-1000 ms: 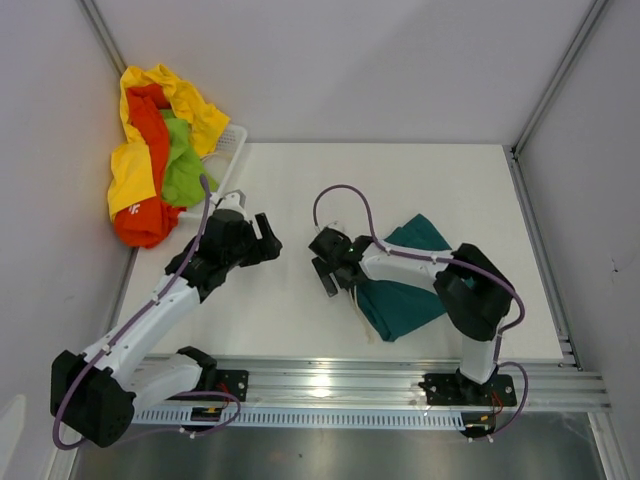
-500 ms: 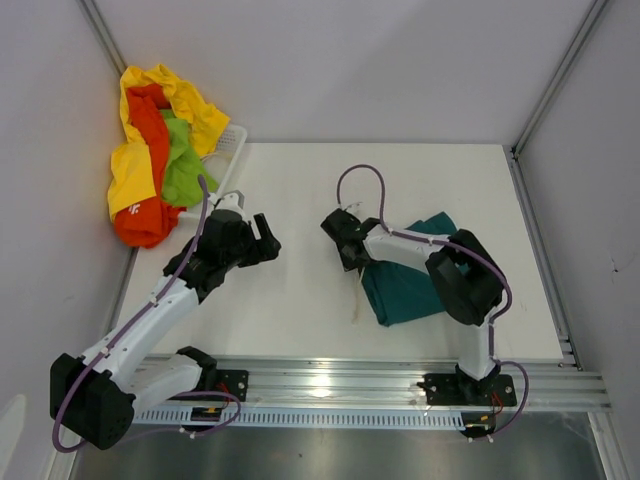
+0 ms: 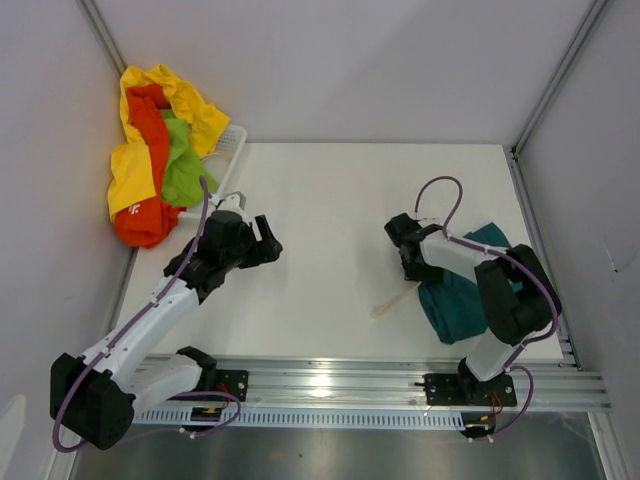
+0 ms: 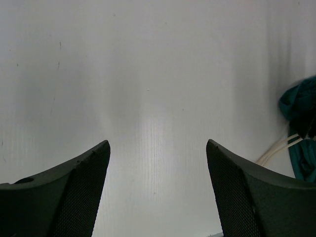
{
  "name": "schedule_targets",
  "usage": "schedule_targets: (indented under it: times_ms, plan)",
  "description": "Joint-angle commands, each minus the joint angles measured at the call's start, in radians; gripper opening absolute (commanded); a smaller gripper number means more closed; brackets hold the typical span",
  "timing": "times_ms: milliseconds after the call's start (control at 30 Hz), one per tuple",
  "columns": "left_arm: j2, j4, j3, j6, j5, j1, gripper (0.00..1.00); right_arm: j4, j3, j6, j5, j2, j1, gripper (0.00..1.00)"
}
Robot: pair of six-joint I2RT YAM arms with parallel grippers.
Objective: Fold and stack the shorts
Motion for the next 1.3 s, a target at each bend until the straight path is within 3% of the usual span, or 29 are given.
schedule_targets:
  times_ms: [0, 267, 367, 600, 733, 900, 967, 1033, 1200, 1267]
  plan:
    - [-0.005, 0.034, -0.005, 0.026, 0.034, 0.008, 0.81, -0.081, -0.065, 0.032, -0.007, -0.054, -0.091, 0.52]
    - [-0.015, 0.02, 0.014, 0.046, 0.049, 0.008, 0.8, -0.117, -0.021, 0.049, -0.009, -0.039, -0.228, 0.5]
    - [-0.011, 0.021, 0.018, 0.047, 0.06, 0.008, 0.81, -0.098, 0.023, 0.059, -0.012, 0.015, -0.248, 0.41]
    - [-0.031, 0.014, 0.006, 0.05, 0.06, 0.006, 0.8, -0.052, 0.125, 0.035, -0.033, 0.114, -0.325, 0.41]
    - [-0.034, 0.017, -0.005, 0.047, 0.06, 0.006, 0.81, -0.069, 0.161, 0.036, -0.006, 0.122, -0.281, 0.52]
    - [-0.04, -0.011, 0.018, 0.049, 0.06, 0.006, 0.81, -0.115, 0.214, -0.003, 0.005, 0.116, -0.354, 0.55]
    - [-0.049, -0.02, 0.026, 0.049, 0.049, 0.006, 0.82, -0.121, 0.22, -0.025, 0.002, 0.09, -0.366, 0.68]
    - [-0.049, -0.028, 0.032, 0.047, 0.044, 0.006, 0.82, -0.127, 0.227, -0.04, -0.021, 0.052, -0.357, 0.99]
    - [-0.057, -0.052, 0.058, 0.039, 0.04, 0.006, 0.89, -0.182, 0.302, -0.078, -0.093, -0.086, -0.27, 0.99]
    - [-0.065, -0.064, 0.064, 0.035, 0.026, 0.009, 0.93, -0.157, 0.321, -0.123, -0.211, -0.184, -0.207, 1.0]
